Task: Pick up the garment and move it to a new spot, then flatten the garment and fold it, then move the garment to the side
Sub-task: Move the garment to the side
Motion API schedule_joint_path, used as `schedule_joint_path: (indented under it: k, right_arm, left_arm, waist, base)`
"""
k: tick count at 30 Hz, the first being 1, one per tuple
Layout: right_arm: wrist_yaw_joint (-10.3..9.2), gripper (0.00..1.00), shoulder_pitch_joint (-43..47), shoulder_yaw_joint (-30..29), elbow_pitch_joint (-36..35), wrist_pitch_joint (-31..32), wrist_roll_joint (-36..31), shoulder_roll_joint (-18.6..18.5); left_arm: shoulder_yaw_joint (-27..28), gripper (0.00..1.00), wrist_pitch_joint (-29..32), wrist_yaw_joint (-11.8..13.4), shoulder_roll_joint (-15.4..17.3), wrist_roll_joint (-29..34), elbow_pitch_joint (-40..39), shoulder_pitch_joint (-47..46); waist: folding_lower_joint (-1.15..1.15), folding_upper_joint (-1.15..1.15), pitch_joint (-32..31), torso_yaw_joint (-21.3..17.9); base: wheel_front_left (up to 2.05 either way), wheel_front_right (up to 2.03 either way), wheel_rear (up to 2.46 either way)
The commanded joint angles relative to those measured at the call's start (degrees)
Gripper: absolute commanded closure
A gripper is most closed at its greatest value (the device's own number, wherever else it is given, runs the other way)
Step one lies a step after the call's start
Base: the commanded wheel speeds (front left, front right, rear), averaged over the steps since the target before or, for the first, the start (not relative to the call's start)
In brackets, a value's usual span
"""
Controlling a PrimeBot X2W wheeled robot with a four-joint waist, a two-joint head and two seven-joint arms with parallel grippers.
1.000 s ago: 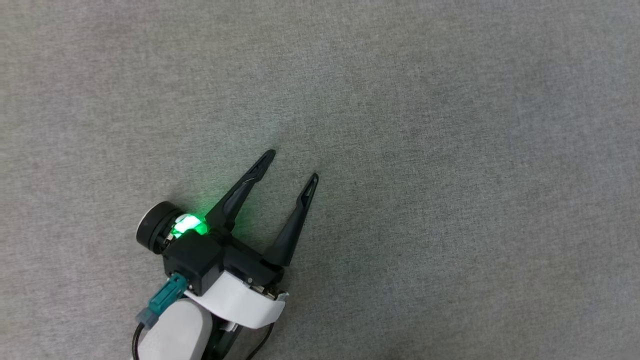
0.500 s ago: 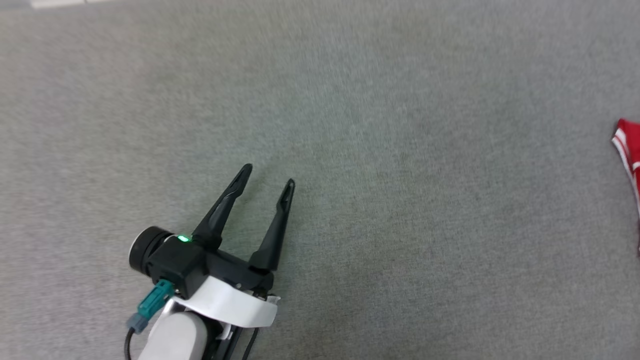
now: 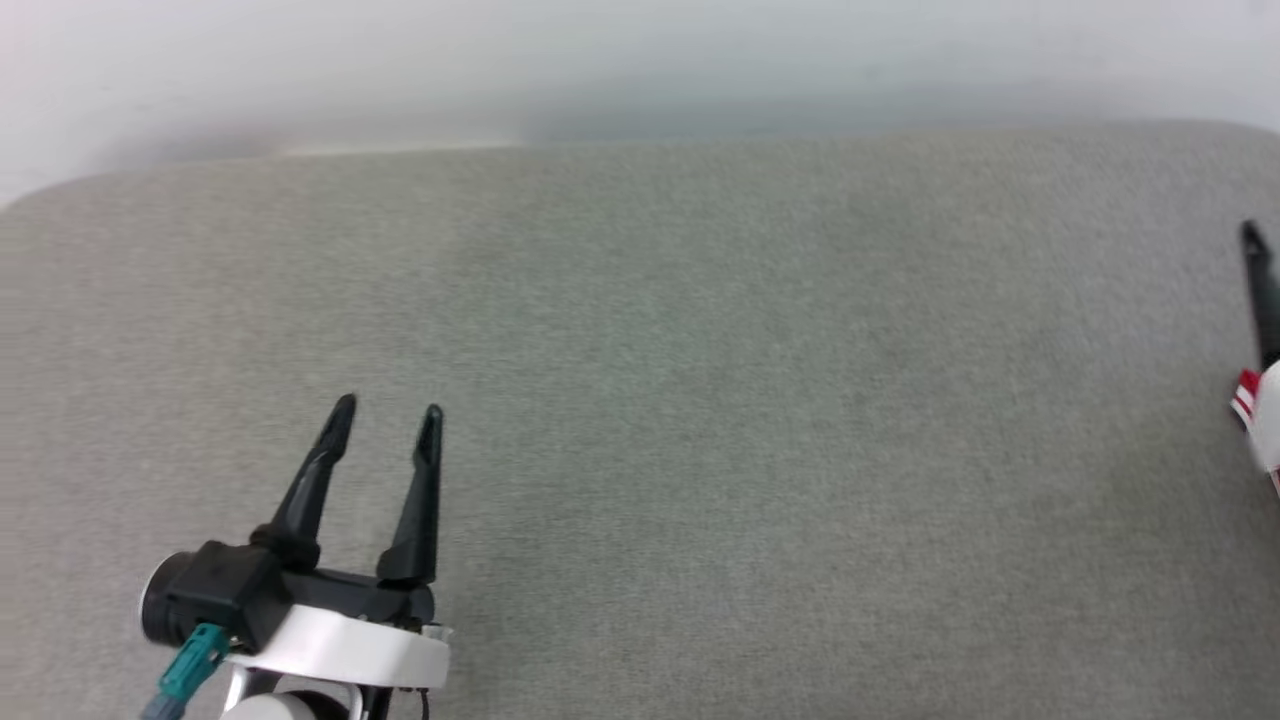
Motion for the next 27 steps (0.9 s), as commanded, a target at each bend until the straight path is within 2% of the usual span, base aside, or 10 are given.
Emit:
schedule_joint_path:
  k: [1,5,6,12,20,27]
  right_arm:
    - [-0.04,0.0,1.7,-0.6,-1.5,-1.4,0.7,1.8]
    - [-0.04,0.0,7.3,-0.8,-5.5,-4.2,2.7,7.9]
    - [-0.04,0.0,10.0,-1.1,-7.1,-6.1,3.3,10.4]
    - [-0.04,0.0,17.9,-1.6,-8.8,-13.3,4.3,18.2]
    - [-0.03,0.0,22.2,-1.2,-5.0,-20.6,5.4,22.8]
    - [-0.03,0.0,22.6,-0.7,-3.3,-22.2,4.8,24.1]
  left_arm:
    - [1.0,0.0,-0.1,0.1,-0.6,0.2,-0.1,0.8]
    - [2.4,0.0,-0.1,0.1,-1.4,0.4,0.4,2.2]
    - [2.7,0.0,-0.1,0.1,-1.5,0.5,0.7,2.8]
    - [2.4,0.0,-0.1,0.1,-2.6,-0.3,2.7,4.0]
    - [2.5,0.0,-0.1,0.1,-3.2,-0.8,5.6,5.0]
    - [3.1,0.0,-0.1,0.1,-3.8,-0.6,6.8,5.4]
  waist:
    - [0.01,0.0,-2.6,2.5]
    - [0.01,0.0,-4.4,4.5]
    - [0.01,0.0,-5.1,5.3]
    - [0.01,0.0,-6.8,7.2]
    - [0.01,0.0,-7.6,7.8]
    - [0.01,0.0,-7.8,7.6]
  base:
    - [0.0,0.0,0.0]
    - [0.0,0.0,0.0]
    - [0.0,0.0,0.0]
    - [0.0,0.0,0.0]
    - [0.0,0.0,0.0]
    - [0.0,0.0,0.0]
